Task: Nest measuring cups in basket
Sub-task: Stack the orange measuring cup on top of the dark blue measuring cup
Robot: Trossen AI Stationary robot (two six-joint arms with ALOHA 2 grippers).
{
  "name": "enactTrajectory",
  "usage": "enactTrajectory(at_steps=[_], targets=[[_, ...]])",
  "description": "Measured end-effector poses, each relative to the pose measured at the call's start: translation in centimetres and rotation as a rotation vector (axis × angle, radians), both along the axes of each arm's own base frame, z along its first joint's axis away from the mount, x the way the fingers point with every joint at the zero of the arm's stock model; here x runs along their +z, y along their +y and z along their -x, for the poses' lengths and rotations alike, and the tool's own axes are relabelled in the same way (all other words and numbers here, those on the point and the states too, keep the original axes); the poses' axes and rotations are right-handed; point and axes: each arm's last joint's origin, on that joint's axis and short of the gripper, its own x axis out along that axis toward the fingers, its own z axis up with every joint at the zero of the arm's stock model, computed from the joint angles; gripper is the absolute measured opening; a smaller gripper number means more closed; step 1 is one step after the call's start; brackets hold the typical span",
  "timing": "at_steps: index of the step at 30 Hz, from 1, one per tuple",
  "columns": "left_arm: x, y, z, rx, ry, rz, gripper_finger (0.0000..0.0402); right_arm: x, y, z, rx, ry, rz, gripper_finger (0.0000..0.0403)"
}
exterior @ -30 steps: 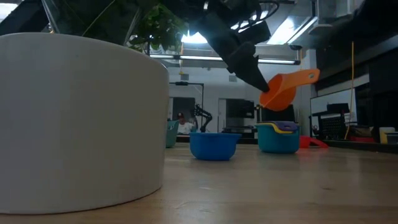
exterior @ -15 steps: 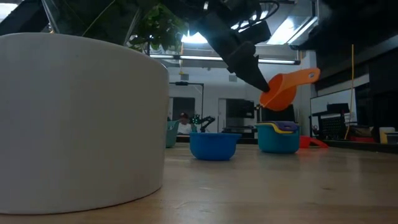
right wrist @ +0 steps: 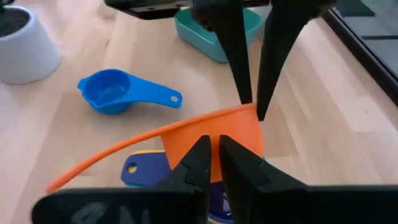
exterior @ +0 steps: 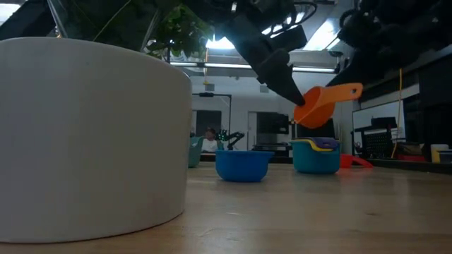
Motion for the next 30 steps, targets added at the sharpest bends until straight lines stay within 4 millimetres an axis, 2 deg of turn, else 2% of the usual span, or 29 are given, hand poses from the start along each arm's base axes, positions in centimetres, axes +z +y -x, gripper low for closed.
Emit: enactTrajectory(at_steps=[10, 23, 30], targets=[[0.0, 0.1, 0.0, 0.020, 0.003, -0.019, 0.0013, -1.1, -0.4, -0.8, -0.017, 0.067, -0.003, 0.0039], [0.0, 0.1, 0.0, 0.023, -0.003, -0.022, 0.0013, -1.3, -0.4, -0.7, -0.024, 0.086, 0.001, 0.0039], [0.2, 0.1, -0.1, 0.026, -0.018, -0.023, 0.0013, 0.6, -0.3, 0.0, -0.012, 0.142, 0.016, 0.0039]])
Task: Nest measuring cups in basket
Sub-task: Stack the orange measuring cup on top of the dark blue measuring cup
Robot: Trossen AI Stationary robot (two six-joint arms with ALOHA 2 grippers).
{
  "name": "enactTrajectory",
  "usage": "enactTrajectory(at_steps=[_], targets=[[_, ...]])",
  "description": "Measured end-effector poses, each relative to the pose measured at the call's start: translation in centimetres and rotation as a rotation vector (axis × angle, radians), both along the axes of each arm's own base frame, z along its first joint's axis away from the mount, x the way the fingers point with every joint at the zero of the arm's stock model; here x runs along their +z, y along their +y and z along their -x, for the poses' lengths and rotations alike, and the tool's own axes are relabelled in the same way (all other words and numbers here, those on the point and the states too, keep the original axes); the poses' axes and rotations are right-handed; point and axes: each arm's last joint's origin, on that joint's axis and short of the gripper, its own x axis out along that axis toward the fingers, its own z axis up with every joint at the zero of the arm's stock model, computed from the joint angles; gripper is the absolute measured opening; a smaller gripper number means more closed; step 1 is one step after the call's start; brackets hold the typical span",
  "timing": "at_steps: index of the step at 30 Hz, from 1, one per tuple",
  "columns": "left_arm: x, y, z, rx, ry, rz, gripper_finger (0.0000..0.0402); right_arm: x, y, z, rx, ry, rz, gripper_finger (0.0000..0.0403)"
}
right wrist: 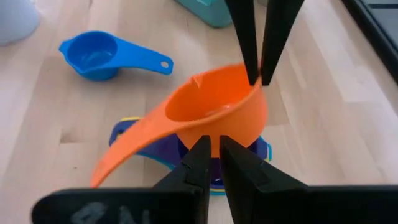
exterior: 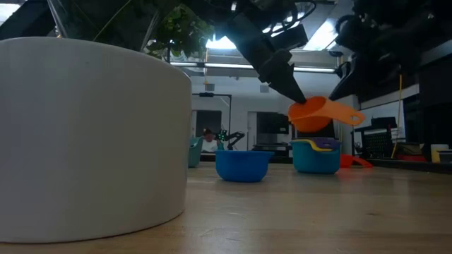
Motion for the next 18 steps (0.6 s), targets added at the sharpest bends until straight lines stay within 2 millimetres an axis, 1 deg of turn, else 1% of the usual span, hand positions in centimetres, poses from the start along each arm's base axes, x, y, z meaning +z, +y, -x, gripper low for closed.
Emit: enactTrajectory(at_steps=[4, 6, 12, 14, 16, 18], targets=[[0.0, 0.0, 0.0, 0.000, 0.000, 0.000, 0.0013, 1.2, 0.0, 0.5, 0.002, -0.015, 0.010, 0.0039], [0.0, 0.0, 0.0, 0.000, 0.001, 0.000, 0.0013, 1.4, 0.0, 0.6, -0.018, -0.022, 0.030, 0.0039], [-0.4, 0.1, -0.2, 0.001, -0.002, -0.001, 0.0013, 0.9, -0.3, 0.5, -0.100, 0.001, 0.077, 0.0039], [-0.8, 0.1, -0.3, 0.000, 0.012, 0.001, 0.0013, 0.6, -0.3, 0.4, -0.100, 0.020, 0.081, 0.0039], [-1.3, 0.1, -0.7, 0.001, -0.004, -0.001, 0.0015, 0.5, -0.3, 0.3, -0.095, 0.032, 0.087, 0.0039], [-2.0, 0.1, -0.6, 0.006, 0.030, -0.001, 0.0018, 0.4, -0.4, 0.1, -0.086, 0.032, 0.097, 0.0039]])
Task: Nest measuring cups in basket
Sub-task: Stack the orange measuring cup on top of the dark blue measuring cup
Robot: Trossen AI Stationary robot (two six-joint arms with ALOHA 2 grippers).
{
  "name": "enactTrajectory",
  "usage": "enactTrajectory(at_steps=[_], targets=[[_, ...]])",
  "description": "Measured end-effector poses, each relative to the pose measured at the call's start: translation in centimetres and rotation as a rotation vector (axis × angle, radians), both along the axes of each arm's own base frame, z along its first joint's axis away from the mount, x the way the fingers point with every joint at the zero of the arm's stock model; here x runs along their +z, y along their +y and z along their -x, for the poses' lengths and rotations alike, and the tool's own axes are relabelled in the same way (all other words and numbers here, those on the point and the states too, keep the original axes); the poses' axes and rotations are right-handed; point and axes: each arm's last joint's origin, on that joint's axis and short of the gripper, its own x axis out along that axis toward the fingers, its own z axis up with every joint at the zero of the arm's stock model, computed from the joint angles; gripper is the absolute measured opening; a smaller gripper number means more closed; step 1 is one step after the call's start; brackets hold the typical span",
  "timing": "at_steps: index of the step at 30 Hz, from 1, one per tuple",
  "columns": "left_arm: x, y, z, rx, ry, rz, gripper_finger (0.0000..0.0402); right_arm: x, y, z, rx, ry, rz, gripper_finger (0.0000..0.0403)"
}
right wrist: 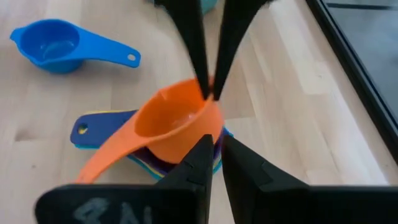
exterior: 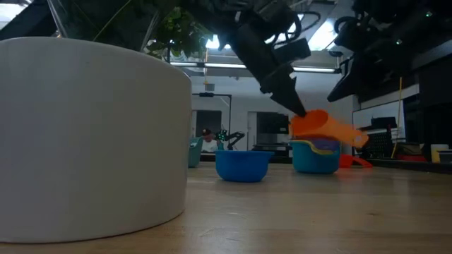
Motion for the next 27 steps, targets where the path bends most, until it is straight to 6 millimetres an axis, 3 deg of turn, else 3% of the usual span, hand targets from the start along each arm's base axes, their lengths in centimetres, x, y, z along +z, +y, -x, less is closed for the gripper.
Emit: enactTrajectory(at_steps=[16, 21, 27], targets=[[0.2, -0.4, -0.2, 0.043, -0.017, 0.000, 0.0064, -0.7, 0.0, 0.1, 0.001, 0.071, -0.004, 0.0039], [2.2, -1.2, -0.5, 0.135, -0.081, 0.064, 0.0060, -1.3, 0.0, 0.7, -0.003, 0.157, -0.016, 0.0039], [3.1, -3.0, -0.1, 0.175, 0.004, 0.140, 0.0042, -1.3, 0.1, 0.8, -0.031, 0.151, -0.060, 0.0039]])
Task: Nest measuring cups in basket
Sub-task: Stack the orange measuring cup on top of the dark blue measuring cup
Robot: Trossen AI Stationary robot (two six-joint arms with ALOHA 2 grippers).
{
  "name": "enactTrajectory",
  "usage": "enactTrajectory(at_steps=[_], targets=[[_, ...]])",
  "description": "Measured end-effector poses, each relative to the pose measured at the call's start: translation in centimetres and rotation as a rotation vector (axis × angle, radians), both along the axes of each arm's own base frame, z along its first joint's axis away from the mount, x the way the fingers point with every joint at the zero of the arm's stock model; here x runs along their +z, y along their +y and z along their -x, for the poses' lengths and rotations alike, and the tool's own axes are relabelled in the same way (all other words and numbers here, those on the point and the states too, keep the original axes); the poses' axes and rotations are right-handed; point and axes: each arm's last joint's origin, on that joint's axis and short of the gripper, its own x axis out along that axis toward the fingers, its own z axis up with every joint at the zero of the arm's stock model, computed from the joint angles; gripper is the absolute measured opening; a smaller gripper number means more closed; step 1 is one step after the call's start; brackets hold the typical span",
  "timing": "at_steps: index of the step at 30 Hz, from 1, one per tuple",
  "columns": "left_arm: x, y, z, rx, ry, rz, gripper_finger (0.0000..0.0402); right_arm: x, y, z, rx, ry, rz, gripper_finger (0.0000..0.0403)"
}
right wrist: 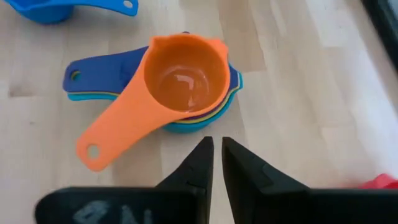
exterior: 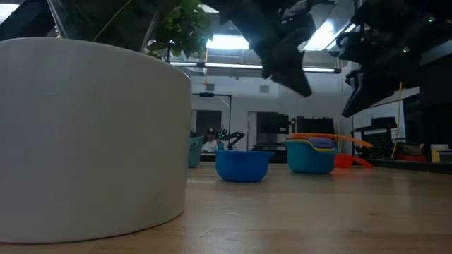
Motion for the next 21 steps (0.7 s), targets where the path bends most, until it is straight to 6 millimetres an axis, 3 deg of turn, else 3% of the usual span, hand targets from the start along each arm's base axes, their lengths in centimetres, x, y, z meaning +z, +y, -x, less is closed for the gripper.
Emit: enactTrajectory(at_steps=[5, 15, 21], targets=[[-1.0, -1.7, 0.8, 0.016, 0.122, 0.065, 0.0026, -0.1, 0.3, 0.0, 0.005, -0.013, -0.126, 0.0039], [-3.4, -5.6, 1.6, -0.042, 0.223, 0.089, 0.0001, -0.5, 0.3, -0.1, -0.067, 0.006, -0.195, 0.0039], [-5.8, -7.1, 1.6, -0.071, 0.245, 0.082, 0.0004, -3.3, 0.3, -0.3, -0.083, 0.039, -0.198, 0.0039]])
